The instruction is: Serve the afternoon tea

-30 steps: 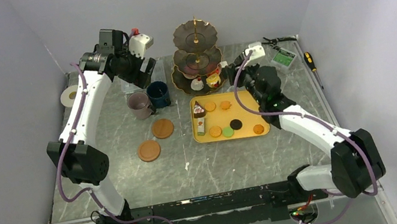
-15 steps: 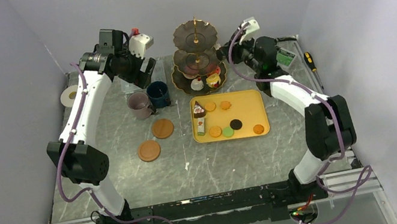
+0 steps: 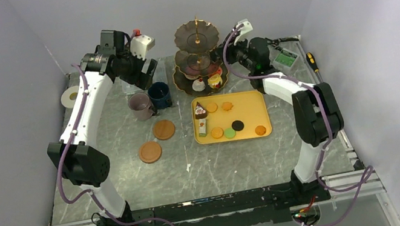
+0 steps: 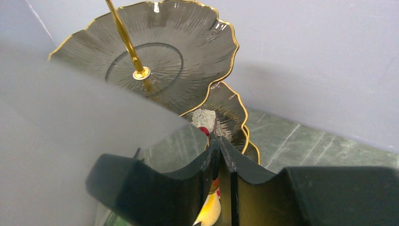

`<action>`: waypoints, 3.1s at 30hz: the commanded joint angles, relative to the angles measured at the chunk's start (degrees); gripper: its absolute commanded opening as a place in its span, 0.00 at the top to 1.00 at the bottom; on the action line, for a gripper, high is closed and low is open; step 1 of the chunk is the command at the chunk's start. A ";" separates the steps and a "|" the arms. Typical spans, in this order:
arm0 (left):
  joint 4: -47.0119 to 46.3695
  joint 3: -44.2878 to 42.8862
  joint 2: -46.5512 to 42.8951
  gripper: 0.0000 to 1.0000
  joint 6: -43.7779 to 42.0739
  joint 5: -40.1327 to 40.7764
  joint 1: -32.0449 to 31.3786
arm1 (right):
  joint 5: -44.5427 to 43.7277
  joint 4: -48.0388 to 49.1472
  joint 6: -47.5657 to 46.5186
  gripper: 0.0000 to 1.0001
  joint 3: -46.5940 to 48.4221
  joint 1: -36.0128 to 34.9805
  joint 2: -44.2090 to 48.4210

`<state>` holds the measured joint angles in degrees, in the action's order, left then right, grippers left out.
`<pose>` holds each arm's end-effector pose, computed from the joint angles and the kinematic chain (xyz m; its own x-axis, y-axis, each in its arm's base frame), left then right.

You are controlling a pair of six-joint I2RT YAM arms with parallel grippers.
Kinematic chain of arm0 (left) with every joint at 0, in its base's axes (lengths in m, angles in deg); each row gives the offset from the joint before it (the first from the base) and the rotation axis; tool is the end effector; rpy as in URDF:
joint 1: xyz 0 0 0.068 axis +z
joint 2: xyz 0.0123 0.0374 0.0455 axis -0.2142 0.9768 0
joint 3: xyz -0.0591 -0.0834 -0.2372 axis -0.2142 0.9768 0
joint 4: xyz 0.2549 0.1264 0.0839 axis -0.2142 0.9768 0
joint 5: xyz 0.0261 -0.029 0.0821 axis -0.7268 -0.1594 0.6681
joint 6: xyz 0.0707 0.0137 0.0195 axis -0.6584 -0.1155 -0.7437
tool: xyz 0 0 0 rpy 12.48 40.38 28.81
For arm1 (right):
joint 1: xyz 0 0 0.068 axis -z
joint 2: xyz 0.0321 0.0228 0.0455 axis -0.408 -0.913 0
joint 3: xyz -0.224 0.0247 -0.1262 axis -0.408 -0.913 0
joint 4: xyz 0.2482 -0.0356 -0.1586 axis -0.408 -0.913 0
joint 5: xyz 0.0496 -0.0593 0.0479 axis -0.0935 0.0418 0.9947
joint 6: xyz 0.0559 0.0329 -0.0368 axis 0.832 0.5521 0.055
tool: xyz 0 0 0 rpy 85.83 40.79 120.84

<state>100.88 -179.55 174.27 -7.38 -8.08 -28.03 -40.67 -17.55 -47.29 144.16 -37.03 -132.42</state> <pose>0.4115 -0.1263 0.3659 -0.5406 0.4989 -0.6774 0.5943 0.7963 0.1123 0.4578 0.1238 0.2511 -0.0577 0.1032 -0.9930 -0.4935 0.8617 0.1182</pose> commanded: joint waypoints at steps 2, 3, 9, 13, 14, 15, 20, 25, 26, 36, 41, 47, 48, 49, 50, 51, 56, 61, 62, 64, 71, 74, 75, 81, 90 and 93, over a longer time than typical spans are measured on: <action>-1.21 0.09 -1.45 0.07 -0.63 -0.82 0.19 | 0.21 8.13 2.19 0.82 4.56 -0.10 -2.66; -1.15 0.00 -1.40 0.07 -0.64 -0.79 0.19 | 0.55 8.13 2.45 0.81 5.00 -0.06 -3.17; -1.10 -0.10 -1.49 0.07 -0.71 -0.92 0.19 | 1.52 8.21 3.82 0.65 5.25 -0.30 -4.69; -1.13 -0.19 -1.49 0.07 -0.71 -0.84 0.19 | 1.45 8.64 3.30 0.52 4.15 -0.78 -3.95; -1.13 -0.17 -1.56 0.07 -0.71 -0.84 0.19 | 1.52 8.49 3.11 0.50 3.97 -0.84 -3.69; -1.11 -0.18 -1.57 0.07 -0.71 -0.85 0.19 | 1.48 8.32 2.86 0.48 3.83 -1.02 -3.43; -1.11 -0.14 -1.88 0.07 -0.60 -0.87 0.19 | 1.20 9.12 2.36 0.40 2.05 -1.28 -1.77; -1.01 -0.01 -2.31 0.07 -0.64 -1.02 0.19 | 0.85 10.00 2.65 0.41 -1.01 -1.39 1.25; -0.90 0.03 -2.44 0.07 -0.64 -1.00 0.19 | 0.75 10.43 2.81 0.41 -2.16 -1.38 2.33; -0.69 0.55 -3.02 0.07 -0.07 -1.21 0.19 | -4.45 10.57 2.59 0.41 -18.42 -6.09 19.45; -0.56 0.76 -3.23 0.07 -0.02 -1.20 0.21 | -11.86 3.31 1.68 0.40 -24.94 -12.37 28.36; -0.85 1.12 -3.68 0.07 0.12 -1.34 0.19 | -20.42 -5.90 4.63 0.38 -30.04 -24.11 32.46; -0.80 1.13 -3.62 0.07 0.23 -1.37 0.21 | -21.73 -5.71 5.39 0.38 -31.15 -25.75 32.54; -0.69 1.13 -3.58 0.07 0.31 -1.58 0.22 | -22.51 -5.47 5.91 0.38 -32.11 -27.13 32.41; -0.67 1.05 -3.53 0.07 0.44 -1.68 0.19 | -23.27 -5.27 6.33 0.38 -32.69 -28.37 32.04; -0.55 1.00 -3.45 0.07 0.54 -1.76 0.19 | -24.19 -5.12 6.69 0.38 -32.97 -29.49 31.48; -0.37 0.32 -3.42 0.07 0.77 -1.76 0.19 | -30.04 -6.23 6.92 0.37 -32.55 -34.06 28.28; -0.49 0.64 -3.66 0.07 0.72 -1.59 0.19 | -34.77 -5.48 7.75 0.35 -32.99 -36.89 25.21; -0.53 0.73 -3.73 0.07 0.69 -1.48 0.18 | -35.39 -5.20 7.78 0.35 -33.02 -37.36 24.55; -0.66 0.86 -3.71 0.07 0.59 -1.38 0.19 | -36.13 -4.54 7.83 0.35 -32.87 -37.89 23.04; -0.83 0.95 -3.67 0.07 0.33 -1.11 0.19 | -39.63 -0.40 7.02 0.46 -33.15 -38.25 19.88; -0.83 0.96 -3.45 0.07 0.37 -1.07 0.19 | -40.12 1.62 5.95 0.57 -33.63 -38.23 20.13; -0.84 0.96 -3.47 0.07 0.38 -1.07 0.19 | -40.05 2.02 5.53 0.60 -33.76 -38.24 20.46; -0.95 0.78 -3.31 0.07 0.31 -1.15 0.22 | -39.68 1.59 2.24 0.81 -34.67 -37.71 25.91; -0.93 0.76 -3.29 0.07 0.37 -1.55 0.19 | -29.97 -8.83 -0.40 0.87 -31.83 -29.90 41.90; -1.00 0.86 -3.33 0.07 0.37 -1.60 0.20 | -26.00 -11.21 -0.67 0.87 -29.27 -24.57 44.61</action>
<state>101.01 -178.39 173.42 -7.36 -8.62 -28.03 -72.56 -26.55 -46.46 110.05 -66.80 -91.46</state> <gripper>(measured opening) 0.932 0.443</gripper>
